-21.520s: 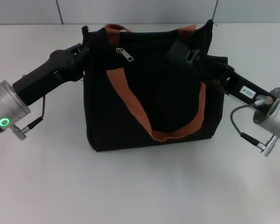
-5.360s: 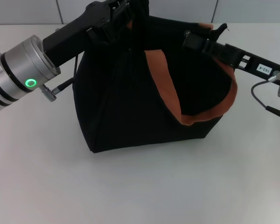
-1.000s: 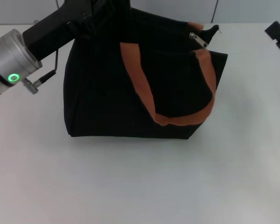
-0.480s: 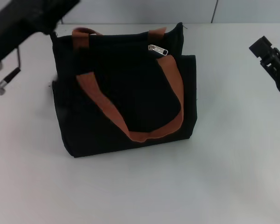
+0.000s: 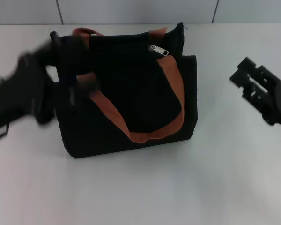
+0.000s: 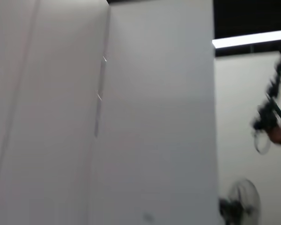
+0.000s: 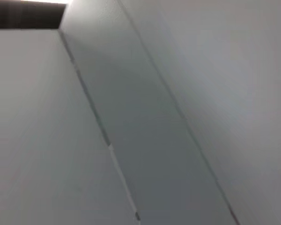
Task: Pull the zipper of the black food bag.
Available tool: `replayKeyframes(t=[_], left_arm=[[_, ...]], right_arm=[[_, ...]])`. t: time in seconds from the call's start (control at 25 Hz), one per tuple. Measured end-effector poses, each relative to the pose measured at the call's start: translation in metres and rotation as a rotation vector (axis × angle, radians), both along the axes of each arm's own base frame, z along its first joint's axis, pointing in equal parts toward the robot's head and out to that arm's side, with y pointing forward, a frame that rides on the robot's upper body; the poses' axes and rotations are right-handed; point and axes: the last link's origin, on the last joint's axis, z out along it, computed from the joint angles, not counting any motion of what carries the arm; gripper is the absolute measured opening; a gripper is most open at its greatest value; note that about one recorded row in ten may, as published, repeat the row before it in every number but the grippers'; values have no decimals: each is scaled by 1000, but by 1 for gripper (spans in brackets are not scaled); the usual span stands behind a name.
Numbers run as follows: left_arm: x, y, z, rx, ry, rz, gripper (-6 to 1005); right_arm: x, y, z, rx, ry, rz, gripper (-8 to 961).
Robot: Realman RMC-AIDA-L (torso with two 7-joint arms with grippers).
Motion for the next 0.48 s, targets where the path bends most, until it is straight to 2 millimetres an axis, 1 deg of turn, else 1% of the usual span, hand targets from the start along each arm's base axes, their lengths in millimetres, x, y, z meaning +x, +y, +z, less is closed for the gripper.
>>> replayKeyframes(t=[0.04,0.08,0.12,0.16,0.2,0.24,0.32,0.36,0.4,0.44,0.48], left_arm=[[-9,-17,-8,-49,97,-34,793],[-12,-22,-11,-64,124,-47,814],[-12,-22,-11,-64,124,-47,814],[-18,-34,-19,-102,198,-90,814],[-18,-34,-19,-102,198,-90,814],[-21,-39,-23,-115,224,-103,814],[-26,-46,-29,-136,256,-110,815],[-30,-51,-35,-174,297,-117,815],[-30,-51,-35,-174,297,-117,815],[-33,-53,-40,-209,329,-122,815],[-33,-53,-40,-209,329,-122,815]], right_arm=[[-3,-6,1,34,-42,75,546],[-3,-6,1,34,-42,75,546],[-5,-10,1,51,-58,113,546],[-9,-16,0,77,-97,188,546],[-9,-16,0,77,-97,188,546],[-11,-19,-4,55,-127,238,546],[-14,-19,-8,21,-141,271,634],[-20,-20,-16,-68,-171,338,678],[-22,-20,-19,-105,-186,370,722],[-24,-20,-22,-130,-197,393,725],[-24,-20,-22,-130,-197,393,727]])
